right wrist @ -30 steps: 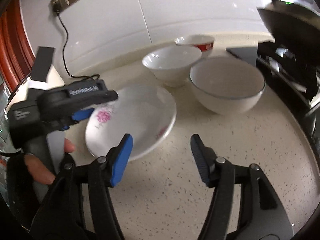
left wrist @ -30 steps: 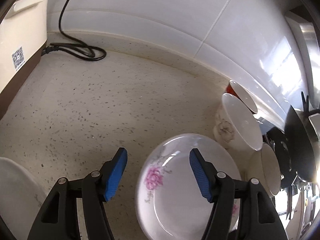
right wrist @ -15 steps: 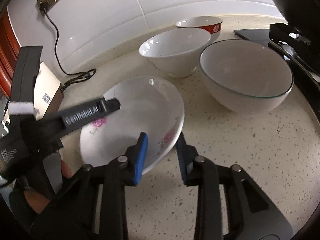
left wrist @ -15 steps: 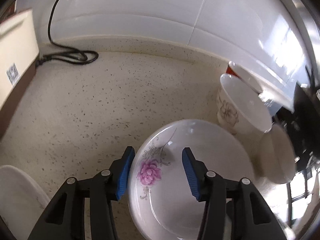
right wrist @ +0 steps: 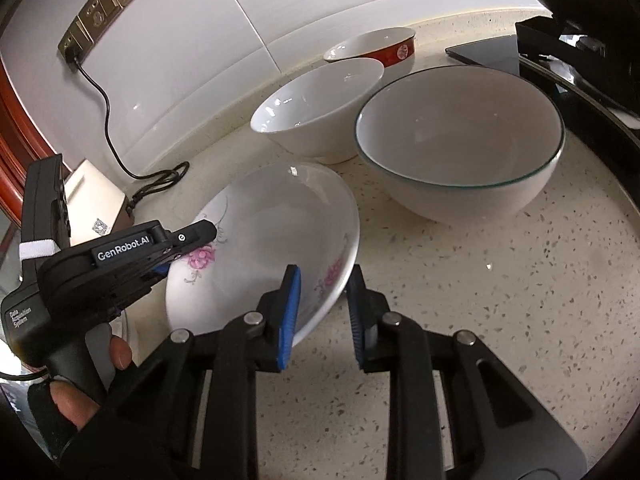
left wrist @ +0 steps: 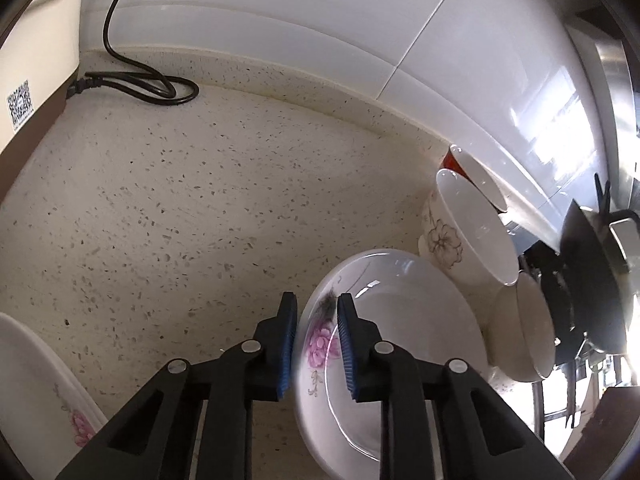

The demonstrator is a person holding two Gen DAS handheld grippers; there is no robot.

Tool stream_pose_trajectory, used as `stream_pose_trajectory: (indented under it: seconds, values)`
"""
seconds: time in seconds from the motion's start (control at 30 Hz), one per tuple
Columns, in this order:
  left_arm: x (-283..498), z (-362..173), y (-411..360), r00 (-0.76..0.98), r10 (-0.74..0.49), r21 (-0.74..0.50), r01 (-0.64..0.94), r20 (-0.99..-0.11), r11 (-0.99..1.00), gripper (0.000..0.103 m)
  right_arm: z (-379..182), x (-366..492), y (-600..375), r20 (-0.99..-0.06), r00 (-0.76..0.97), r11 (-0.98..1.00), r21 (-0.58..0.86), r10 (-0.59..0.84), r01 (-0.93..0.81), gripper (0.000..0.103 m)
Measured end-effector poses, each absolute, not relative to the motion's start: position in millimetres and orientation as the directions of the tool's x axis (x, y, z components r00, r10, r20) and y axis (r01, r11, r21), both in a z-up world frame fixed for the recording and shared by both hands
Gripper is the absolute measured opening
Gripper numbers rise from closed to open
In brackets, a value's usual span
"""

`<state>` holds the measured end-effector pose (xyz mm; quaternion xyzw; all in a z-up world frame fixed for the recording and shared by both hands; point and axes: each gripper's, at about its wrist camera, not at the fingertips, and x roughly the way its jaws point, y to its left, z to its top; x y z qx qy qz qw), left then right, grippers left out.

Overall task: Organize plates and bowls
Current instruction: 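Carry the plate with the left gripper onto the plate stack by the rice cooker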

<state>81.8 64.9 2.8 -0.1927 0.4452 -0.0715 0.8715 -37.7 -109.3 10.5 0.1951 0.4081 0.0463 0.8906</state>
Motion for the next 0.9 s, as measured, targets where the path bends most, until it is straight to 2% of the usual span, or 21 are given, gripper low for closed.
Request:
stream_pose_trajectory:
  seconds: [0.4, 0.6, 0.9]
  values:
    - [65, 16, 75, 0.645, -0.313, -0.438, -0.037, -0.697, 0.898, 0.021, 15, -46, -118, -0.639, 0.698, 0.885, 0.466, 0.324, 0.016, 0.027]
    - [38, 30, 86, 0.708, -0.318, -0.474, -0.027, -0.631, 0.880, 0.021, 18, -50, -118, -0.610, 0.704, 0.873, 0.487, 0.363, -0.028, 0.027]
    - [7, 45, 93, 0.791, -0.260, -0.451, -0.023, -0.554, 0.892, 0.021, 20, -50, -112, -0.572, 0.695, 0.852, 0.511, 0.436, -0.114, 0.027]
